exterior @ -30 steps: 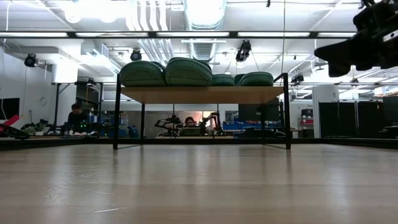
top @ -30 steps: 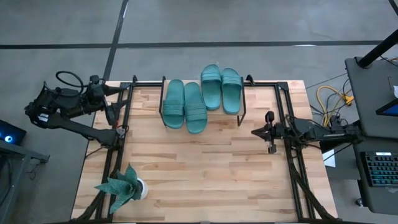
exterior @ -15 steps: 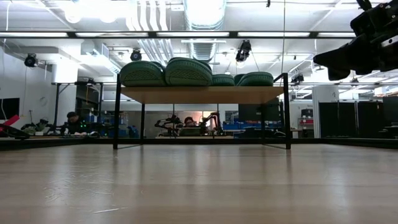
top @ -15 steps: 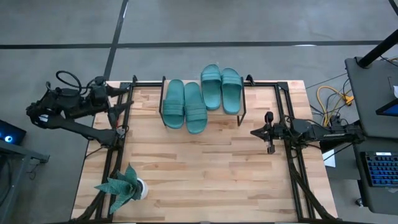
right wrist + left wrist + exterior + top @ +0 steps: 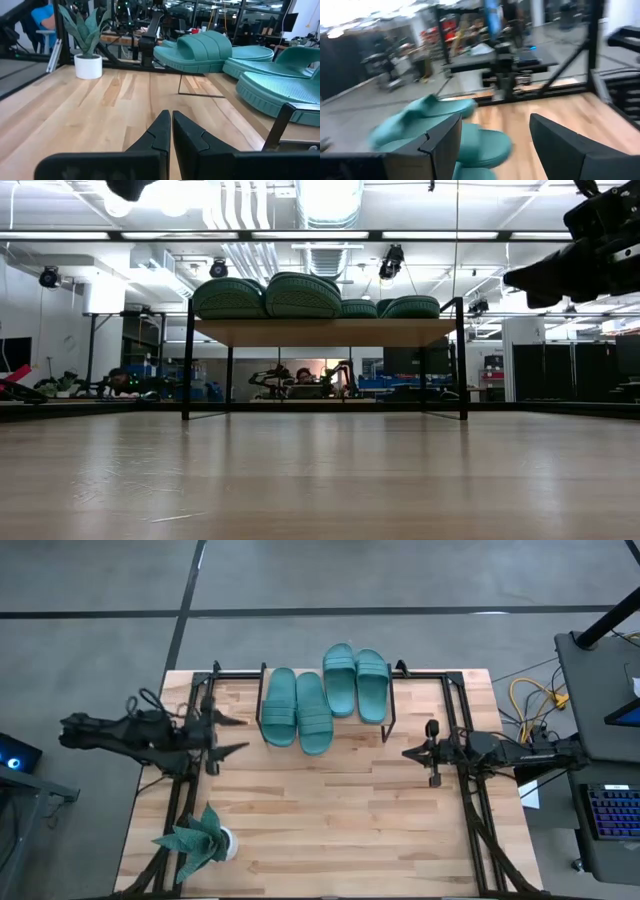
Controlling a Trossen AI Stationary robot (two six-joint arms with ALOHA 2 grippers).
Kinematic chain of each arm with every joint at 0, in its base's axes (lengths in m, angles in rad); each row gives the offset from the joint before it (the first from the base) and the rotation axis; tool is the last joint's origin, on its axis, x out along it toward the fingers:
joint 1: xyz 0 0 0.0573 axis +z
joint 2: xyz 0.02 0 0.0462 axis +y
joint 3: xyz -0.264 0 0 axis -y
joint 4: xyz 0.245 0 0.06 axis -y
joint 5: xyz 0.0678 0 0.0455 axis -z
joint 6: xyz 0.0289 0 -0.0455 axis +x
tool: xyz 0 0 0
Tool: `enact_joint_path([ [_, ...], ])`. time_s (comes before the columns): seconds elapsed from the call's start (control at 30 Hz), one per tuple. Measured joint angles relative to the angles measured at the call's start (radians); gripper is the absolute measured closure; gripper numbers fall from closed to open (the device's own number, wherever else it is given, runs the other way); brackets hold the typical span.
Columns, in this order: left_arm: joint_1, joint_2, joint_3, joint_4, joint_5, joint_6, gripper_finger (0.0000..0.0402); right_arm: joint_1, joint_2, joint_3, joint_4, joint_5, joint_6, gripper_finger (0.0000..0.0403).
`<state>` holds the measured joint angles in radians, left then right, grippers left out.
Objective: Pick and place slides into the shelf
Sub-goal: Return to Home Position
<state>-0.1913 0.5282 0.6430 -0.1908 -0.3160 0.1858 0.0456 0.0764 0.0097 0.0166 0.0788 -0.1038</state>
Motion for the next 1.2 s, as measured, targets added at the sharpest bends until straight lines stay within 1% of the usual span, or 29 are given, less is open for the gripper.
enact_joint_path([
  [0.1, 0.000, -0.021, -0.121, 0.142, 0.063, 0.018, 0.0182, 0.000, 0.019, 0.000, 0.000, 0.000, -0.006, 0.0394],
  [0.23, 0.002, -0.045, -0.247, 0.312, 0.072, 0.043, 0.0182, 0.000, 0.045, 0.000, 0.000, 0.000, 0.011, 0.0394],
  [0.33, 0.004, -0.057, -0.304, 0.387, 0.084, 0.079, 0.0182, 0.000, 0.066, 0.000, 0.000, 0.000, 0.016, 0.0394],
  [0.47, 0.045, -0.057, -0.322, 0.396, 0.122, 0.092, 0.0182, 0.000, 0.087, 0.000, 0.000, 0.000, 0.017, 0.0394],
  [0.57, 0.111, -0.051, -0.322, 0.410, 0.128, 0.108, 0.0182, 0.000, 0.097, 0.000, 0.000, 0.001, 0.017, 0.0394],
  [0.63, 0.163, -0.043, -0.322, 0.451, 0.136, 0.112, 0.0182, 0.000, 0.100, 0.000, 0.000, 0.001, 0.017, 0.0394],
  [0.7, 0.213, -0.021, -0.322, 0.479, 0.178, 0.112, 0.0182, 0.000, 0.103, 0.000, 0.000, 0.001, 0.016, 0.0394],
  [0.83, 0.278, -0.003, -0.322, 0.460, 0.295, 0.093, 0.0192, 0.000, 0.104, 0.000, 0.000, 0.001, 0.016, 0.0394],
  [0.9, 0.291, 0.009, -0.322, 0.429, 0.314, 0.092, 0.0214, 0.000, 0.104, 0.000, 0.000, 0.001, 0.009, 0.0394],
  [0.97, 0.297, 0.017, -0.324, 0.396, 0.315, 0.089, 0.0250, 0.000, 0.104, 0.000, 0.000, 0.001, 0.008, 0.0394],
  [1.13, 0.296, 0.003, -0.324, 0.372, 0.316, 0.083, 0.0373, 0.000, 0.104, 0.000, 0.000, 0.001, 0.014, 0.0394],
  [1.17, 0.296, -0.006, -0.324, 0.360, 0.316, 0.083, 0.0387, 0.000, 0.104, 0.000, 0.000, 0.001, 0.014, 0.0394],
  [1.2, 0.296, -0.017, -0.328, 0.353, 0.316, 0.082, 0.0391, 0.000, 0.104, 0.000, 0.000, 0.001, 0.014, 0.0394],
])
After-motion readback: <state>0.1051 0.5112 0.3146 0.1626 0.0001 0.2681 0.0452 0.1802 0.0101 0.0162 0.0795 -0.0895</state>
